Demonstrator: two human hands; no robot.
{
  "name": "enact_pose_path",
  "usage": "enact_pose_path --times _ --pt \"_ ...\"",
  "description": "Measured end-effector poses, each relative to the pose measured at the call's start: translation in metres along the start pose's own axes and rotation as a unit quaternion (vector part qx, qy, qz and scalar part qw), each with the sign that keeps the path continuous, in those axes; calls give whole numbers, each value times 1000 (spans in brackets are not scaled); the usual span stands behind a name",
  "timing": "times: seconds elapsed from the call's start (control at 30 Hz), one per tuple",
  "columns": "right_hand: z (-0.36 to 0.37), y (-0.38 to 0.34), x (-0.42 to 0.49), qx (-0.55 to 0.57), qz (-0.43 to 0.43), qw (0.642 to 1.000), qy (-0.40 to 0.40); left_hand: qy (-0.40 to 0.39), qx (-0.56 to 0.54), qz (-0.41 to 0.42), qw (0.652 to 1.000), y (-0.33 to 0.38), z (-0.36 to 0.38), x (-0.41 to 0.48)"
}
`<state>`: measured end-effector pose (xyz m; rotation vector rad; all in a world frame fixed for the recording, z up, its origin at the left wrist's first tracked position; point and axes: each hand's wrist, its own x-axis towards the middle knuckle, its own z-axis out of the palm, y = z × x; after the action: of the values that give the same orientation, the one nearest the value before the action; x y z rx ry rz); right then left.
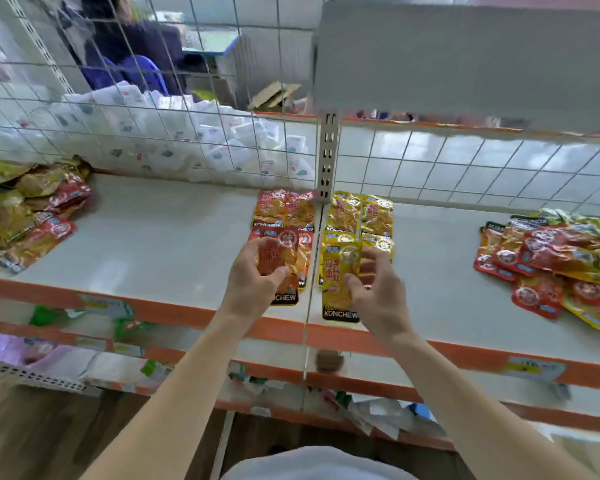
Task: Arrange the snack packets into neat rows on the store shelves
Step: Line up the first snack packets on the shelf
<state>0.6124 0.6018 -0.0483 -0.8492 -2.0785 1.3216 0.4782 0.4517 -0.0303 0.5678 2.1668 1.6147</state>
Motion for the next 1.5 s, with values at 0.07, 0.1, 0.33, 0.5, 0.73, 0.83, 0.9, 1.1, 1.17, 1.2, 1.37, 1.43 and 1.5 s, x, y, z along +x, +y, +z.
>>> enact_pose_path --times 0.07,0.1,0.33,0.5,0.73,0.83,0.9,1.1,1.17,1.2,1.37,1.43,1.5 --pt "10 4 -4 -43 -23 998 30 -15 60 40 997 -9 -2 6" --pt "13 7 -6 -75 -43 995 40 -25 87 61 994 -13 -3 8" --pt "20 27 -12 -238 -105 965 19 -71 212 165 961 -29 -10 14" --pt "22 27 -13 -287 -77 955 6 -28 375 234 896 -46 -10 12" --pt "22 20 -17 -343 -77 936 -1 -42 407 211 888 -48 -6 14" --pt "23 21 -16 -373 -75 925 -4 -34 412 228 882 -51 -6 16" --pt "23 22 -16 -387 -82 918 -6 -46 430 233 871 -52 -4 17" --pt "23 21 -12 -439 -101 888 -93 -123 503 210 829 -49 2 21" --pt "24 20 -11 -448 -81 882 -117 -136 508 201 826 -46 2 22" --pt "24 20 -11 -452 -74 880 -123 -142 510 196 825 -45 2 23" --pt "24 19 -11 -463 -67 875 -125 -150 508 185 828 -44 4 23" --pt "25 19 -11 -465 -68 874 -122 -153 495 183 835 -45 5 24" --pt "25 19 -12 -464 -75 876 -113 -146 490 188 838 -45 4 24"
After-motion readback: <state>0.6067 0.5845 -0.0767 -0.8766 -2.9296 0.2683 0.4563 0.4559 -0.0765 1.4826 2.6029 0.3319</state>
